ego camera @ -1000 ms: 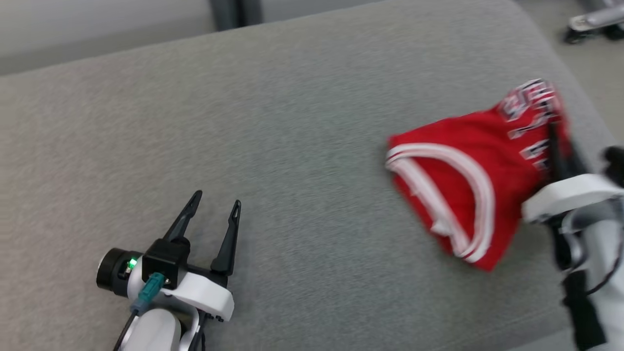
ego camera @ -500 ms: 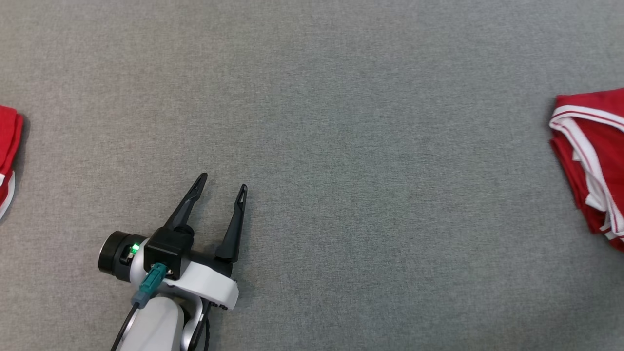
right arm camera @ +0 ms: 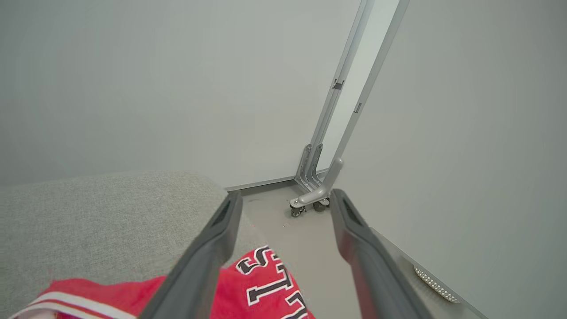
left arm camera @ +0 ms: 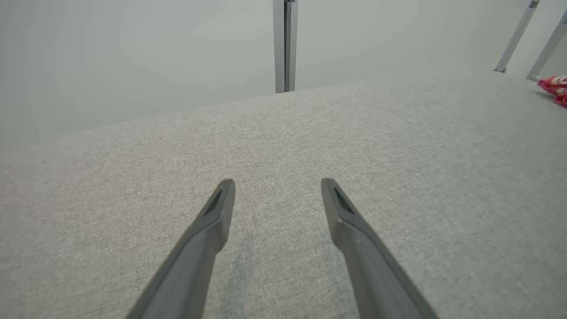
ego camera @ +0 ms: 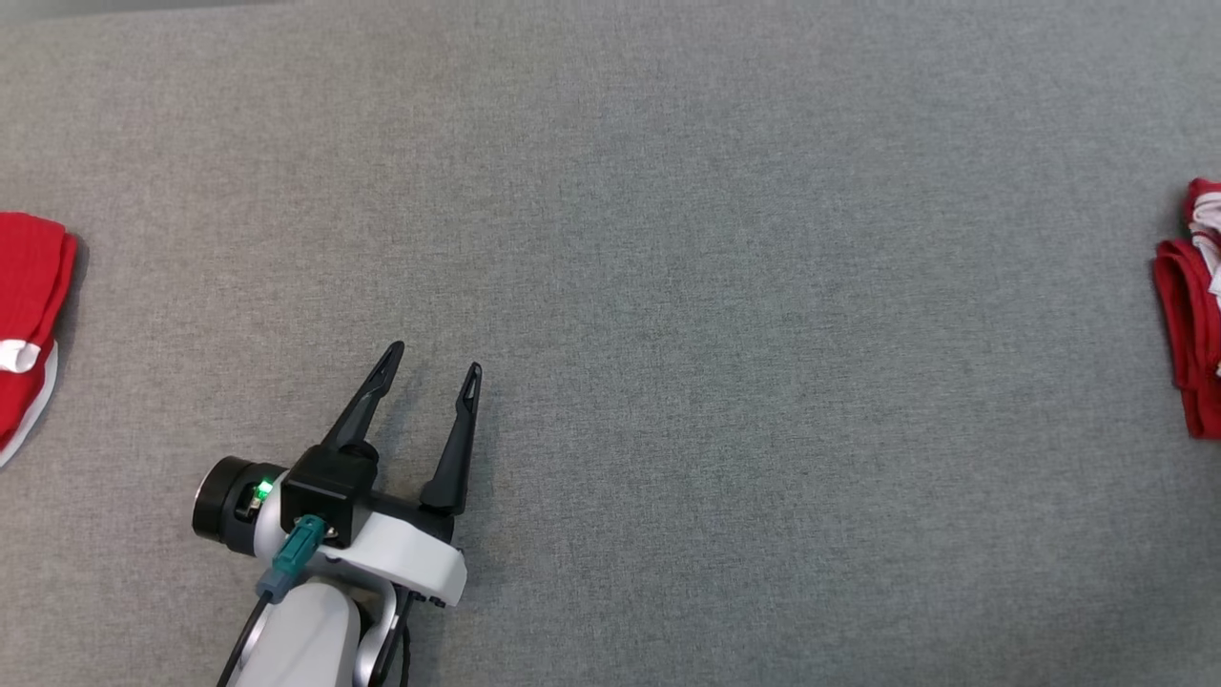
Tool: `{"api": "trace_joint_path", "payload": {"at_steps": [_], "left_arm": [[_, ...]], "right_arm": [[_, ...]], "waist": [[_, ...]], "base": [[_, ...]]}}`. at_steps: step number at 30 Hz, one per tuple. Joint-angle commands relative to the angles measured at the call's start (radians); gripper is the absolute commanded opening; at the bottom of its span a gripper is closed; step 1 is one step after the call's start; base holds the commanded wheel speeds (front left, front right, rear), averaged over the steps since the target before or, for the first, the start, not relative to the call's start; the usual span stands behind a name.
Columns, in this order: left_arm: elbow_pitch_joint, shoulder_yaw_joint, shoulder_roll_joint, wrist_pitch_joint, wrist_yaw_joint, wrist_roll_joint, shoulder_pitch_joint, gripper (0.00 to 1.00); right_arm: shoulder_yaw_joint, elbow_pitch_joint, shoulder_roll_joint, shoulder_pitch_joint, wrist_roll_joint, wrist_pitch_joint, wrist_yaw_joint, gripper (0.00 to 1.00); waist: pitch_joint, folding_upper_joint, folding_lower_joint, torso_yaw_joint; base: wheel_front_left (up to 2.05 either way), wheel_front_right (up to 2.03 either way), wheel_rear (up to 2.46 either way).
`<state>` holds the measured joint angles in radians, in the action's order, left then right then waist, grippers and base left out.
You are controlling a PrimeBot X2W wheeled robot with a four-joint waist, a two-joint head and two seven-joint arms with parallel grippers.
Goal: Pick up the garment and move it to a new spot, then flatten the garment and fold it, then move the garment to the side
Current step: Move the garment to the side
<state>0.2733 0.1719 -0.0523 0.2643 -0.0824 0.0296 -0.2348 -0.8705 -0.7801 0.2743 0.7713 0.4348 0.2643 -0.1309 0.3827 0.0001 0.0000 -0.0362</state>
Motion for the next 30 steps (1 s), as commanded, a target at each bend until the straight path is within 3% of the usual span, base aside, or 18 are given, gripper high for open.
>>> {"api": "trace_joint_path", "payload": {"at_steps": [1,4,9,15,30], "left_arm": [[0.005,-0.005,-0.002,0.0,0.006,0.009,-0.005,1.0],[0.011,-0.015,-0.002,0.0,0.014,0.015,0.01,1.0],[0.023,-0.039,-0.001,0.0,0.041,0.027,0.045,1.0],[0.044,-0.072,0.0,0.0,0.068,0.053,0.089,1.0],[0.099,-0.155,0.0,0.0,0.107,0.085,0.219,1.0]], "right_arm": [[0.018,0.014,0.01,0.006,-0.013,0.0,0.0,1.0],[0.103,0.042,-0.018,0.009,-0.055,0.0,0.0,1.0],[0.336,0.16,-0.109,-0.088,-0.191,0.0,0.0,1.0],[0.504,0.248,-0.178,-0.251,-0.312,0.0,0.0,1.0],[0.72,0.274,-0.221,-0.57,-0.462,0.0,0.0,1.0]], "waist": [[-0.01,-0.0001,0.0,0.0],[-0.037,-0.0001,0.0,0.001],[-0.111,-0.0001,0.0,0.007],[-0.186,-0.0001,0.0,0.027],[-0.361,-0.0001,0.0,0.06]], "base": [[0.0,0.0,0.0],[0.0,0.0,0.0],[0.0,0.0,0.0],[0.0,0.0,0.0],[0.0,0.0,0.0]]}}
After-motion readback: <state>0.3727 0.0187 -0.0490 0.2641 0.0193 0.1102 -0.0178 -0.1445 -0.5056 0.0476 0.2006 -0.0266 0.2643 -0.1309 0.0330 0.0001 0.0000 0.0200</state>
